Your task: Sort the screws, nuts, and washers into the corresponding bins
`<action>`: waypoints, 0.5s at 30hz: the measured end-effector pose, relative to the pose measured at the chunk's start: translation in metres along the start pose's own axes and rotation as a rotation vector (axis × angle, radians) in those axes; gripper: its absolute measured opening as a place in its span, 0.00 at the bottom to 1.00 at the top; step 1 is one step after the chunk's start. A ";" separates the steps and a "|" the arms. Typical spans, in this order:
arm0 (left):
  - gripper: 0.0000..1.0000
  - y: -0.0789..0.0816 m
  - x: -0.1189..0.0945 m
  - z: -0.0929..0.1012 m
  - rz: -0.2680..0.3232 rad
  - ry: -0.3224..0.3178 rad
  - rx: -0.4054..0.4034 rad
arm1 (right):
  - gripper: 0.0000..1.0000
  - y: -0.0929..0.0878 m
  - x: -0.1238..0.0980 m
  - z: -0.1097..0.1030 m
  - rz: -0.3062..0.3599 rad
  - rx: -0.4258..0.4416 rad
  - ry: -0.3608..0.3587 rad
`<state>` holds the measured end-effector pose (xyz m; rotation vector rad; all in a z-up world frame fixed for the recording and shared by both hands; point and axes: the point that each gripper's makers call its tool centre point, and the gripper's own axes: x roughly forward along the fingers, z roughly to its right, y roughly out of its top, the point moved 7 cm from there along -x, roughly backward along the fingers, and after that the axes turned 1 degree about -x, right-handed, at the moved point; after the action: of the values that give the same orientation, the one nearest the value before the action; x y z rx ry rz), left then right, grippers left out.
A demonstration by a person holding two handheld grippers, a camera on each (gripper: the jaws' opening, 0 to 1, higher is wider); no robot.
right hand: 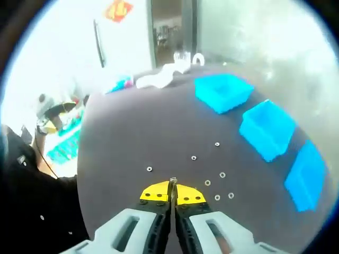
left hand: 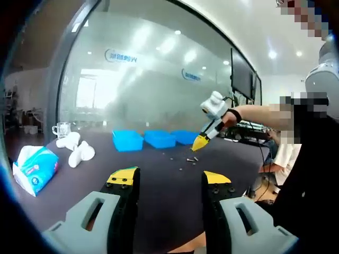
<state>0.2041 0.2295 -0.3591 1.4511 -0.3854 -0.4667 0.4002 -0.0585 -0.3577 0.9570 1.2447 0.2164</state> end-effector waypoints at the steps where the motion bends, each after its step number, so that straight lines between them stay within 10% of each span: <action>1: 0.46 0.001 0.001 0.000 0.000 0.002 0.001 | 0.00 -0.004 -0.006 -0.001 0.016 -0.001 -0.010; 15: 0.46 0.010 0.014 0.011 0.001 -0.027 0.010 | 0.00 -0.061 -0.066 -0.042 0.244 0.007 -0.200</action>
<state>0.2107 0.2131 -0.3490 1.4558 -0.4103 -0.4845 0.3197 -0.1158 -0.3553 1.1093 0.9455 0.2998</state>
